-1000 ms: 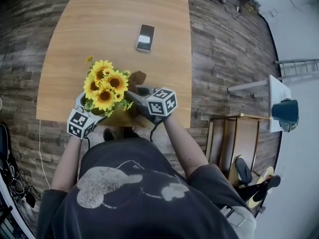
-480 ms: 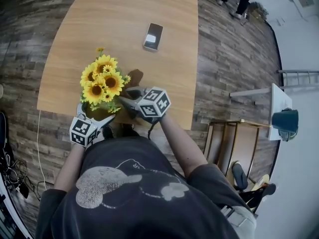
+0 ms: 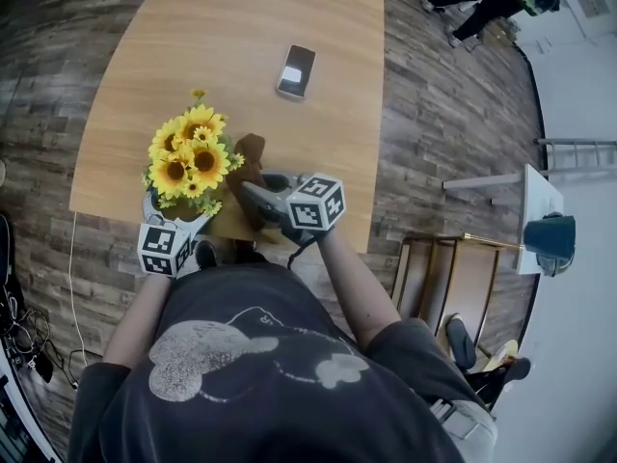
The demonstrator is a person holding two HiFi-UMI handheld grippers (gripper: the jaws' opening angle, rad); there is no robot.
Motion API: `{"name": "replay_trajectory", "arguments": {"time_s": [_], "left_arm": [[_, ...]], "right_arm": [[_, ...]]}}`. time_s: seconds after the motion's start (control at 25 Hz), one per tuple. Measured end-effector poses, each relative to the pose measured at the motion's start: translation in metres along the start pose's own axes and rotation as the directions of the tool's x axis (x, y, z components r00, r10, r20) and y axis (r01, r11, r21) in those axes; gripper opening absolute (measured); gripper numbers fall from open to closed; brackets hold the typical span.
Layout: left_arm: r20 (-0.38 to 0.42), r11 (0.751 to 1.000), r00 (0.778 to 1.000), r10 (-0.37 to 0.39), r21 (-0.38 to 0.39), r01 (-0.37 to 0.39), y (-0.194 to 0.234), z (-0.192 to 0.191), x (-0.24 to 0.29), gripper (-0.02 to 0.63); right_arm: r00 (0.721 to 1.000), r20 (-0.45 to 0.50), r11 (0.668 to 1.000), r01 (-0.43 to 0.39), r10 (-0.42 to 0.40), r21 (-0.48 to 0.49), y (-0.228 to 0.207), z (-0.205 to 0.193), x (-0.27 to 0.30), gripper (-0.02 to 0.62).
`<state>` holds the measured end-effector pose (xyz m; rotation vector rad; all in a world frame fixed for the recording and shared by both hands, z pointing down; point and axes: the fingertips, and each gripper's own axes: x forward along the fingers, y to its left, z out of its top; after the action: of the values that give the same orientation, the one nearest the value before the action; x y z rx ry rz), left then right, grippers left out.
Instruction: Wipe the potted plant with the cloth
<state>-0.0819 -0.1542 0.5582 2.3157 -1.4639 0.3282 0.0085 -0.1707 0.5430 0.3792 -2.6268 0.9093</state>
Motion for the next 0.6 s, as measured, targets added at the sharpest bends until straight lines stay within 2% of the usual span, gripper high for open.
{"name": "replay_trajectory", "arguments": {"time_s": [0.2,0.32,0.44,0.48,0.56,0.6], "left_arm": [[0.059,0.99,0.991,0.122,-0.072,-0.117,0.011,0.018,0.018,0.63],[0.047,0.983,0.985,0.168,-0.08,-0.164,0.016,0.018,0.031,0.63],[0.051,0.98,0.983,0.178,-0.097,-0.172,0.018,0.021,0.04,0.626],[0.052,0.981,0.983,0.174,-0.093,-0.169,0.019,0.022,0.04,0.61],[0.05,0.986,0.986,0.157,-0.068,-0.154,0.018,0.021,0.039,0.525],[0.049,0.988,0.988,0.147,-0.058,-0.144,0.018,0.021,0.038,0.525]], "right_arm": [[0.993,0.061,0.993,0.096,-0.1,0.067,-0.029,0.002,-0.035,0.044],[0.991,0.07,0.991,0.11,-0.116,0.08,-0.032,0.002,-0.04,0.044],[0.992,0.065,0.992,0.105,-0.109,0.073,-0.031,0.003,-0.038,0.044],[0.992,0.065,0.992,0.101,-0.106,0.072,-0.03,0.003,-0.037,0.044],[0.993,0.066,0.993,0.094,-0.099,0.072,-0.029,0.004,-0.034,0.044],[0.993,0.066,0.993,0.09,-0.095,0.072,-0.029,0.004,-0.033,0.044]]}}
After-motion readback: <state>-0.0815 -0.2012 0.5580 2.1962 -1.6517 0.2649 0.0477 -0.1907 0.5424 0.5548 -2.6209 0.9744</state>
